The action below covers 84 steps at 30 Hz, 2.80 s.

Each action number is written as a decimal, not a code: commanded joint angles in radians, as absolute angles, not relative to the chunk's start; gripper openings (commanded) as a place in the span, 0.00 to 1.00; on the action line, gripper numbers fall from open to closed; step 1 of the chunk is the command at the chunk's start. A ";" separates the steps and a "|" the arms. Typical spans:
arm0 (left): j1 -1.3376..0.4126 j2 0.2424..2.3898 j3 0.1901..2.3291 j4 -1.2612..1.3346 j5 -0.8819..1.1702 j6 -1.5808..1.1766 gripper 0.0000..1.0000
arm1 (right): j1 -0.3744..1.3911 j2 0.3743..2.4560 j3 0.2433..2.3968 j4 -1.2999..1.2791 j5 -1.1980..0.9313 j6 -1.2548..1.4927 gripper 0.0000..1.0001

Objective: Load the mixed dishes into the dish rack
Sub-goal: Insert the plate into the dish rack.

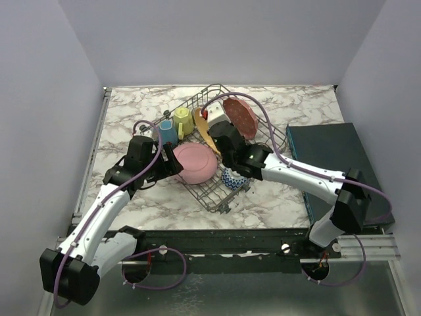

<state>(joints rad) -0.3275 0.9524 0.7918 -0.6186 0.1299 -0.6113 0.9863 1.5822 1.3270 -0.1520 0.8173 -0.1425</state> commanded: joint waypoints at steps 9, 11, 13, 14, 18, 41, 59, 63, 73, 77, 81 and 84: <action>-0.327 0.887 0.779 -0.584 0.149 -0.557 0.86 | 1.008 1.739 1.403 -0.009 0.968 -0.245 0.00; -0.327 0.881 0.775 -0.584 0.148 -0.560 0.86 | 1.008 1.756 1.409 -0.009 0.972 -0.253 0.00; -0.327 0.874 0.772 -0.583 0.147 -0.563 0.86 | 1.008 1.771 1.414 -0.009 0.975 -0.261 0.00; -0.327 0.873 0.773 -0.582 0.145 -0.563 0.86 | 1.008 1.776 1.415 -0.009 0.975 -0.260 0.00; -0.328 0.870 0.772 -0.583 0.140 -0.562 0.86 | 1.008 1.791 1.413 -0.009 0.967 -0.242 0.00; -0.327 0.848 0.769 -0.582 0.123 -0.566 0.87 | 0.993 1.886 1.431 -0.161 0.883 -0.038 0.04; -0.327 0.860 0.769 -0.582 0.122 -0.566 0.87 | 0.987 1.864 1.502 -0.193 0.926 -0.038 0.50; -0.327 0.862 0.770 -0.582 0.121 -0.567 0.87 | 0.988 1.852 1.526 -0.238 0.891 -0.005 0.53; -0.327 0.867 0.769 -0.583 0.123 -0.566 0.88 | 0.988 1.768 1.505 -0.371 0.698 0.148 0.65; -0.327 0.868 0.769 -0.582 0.122 -0.566 0.88 | 0.988 1.708 1.478 -0.412 0.619 0.211 0.66; -0.327 0.867 0.769 -0.582 0.120 -0.568 0.88 | 0.989 1.661 1.481 -0.509 0.565 0.291 0.67; -0.327 0.866 0.769 -0.583 0.119 -0.568 0.88 | 0.988 1.631 1.478 -0.587 0.490 0.345 0.67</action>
<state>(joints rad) -0.3275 0.8688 0.7773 -0.5991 0.1307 -0.5755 0.9928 1.6787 1.4857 -0.4484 0.6117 0.2379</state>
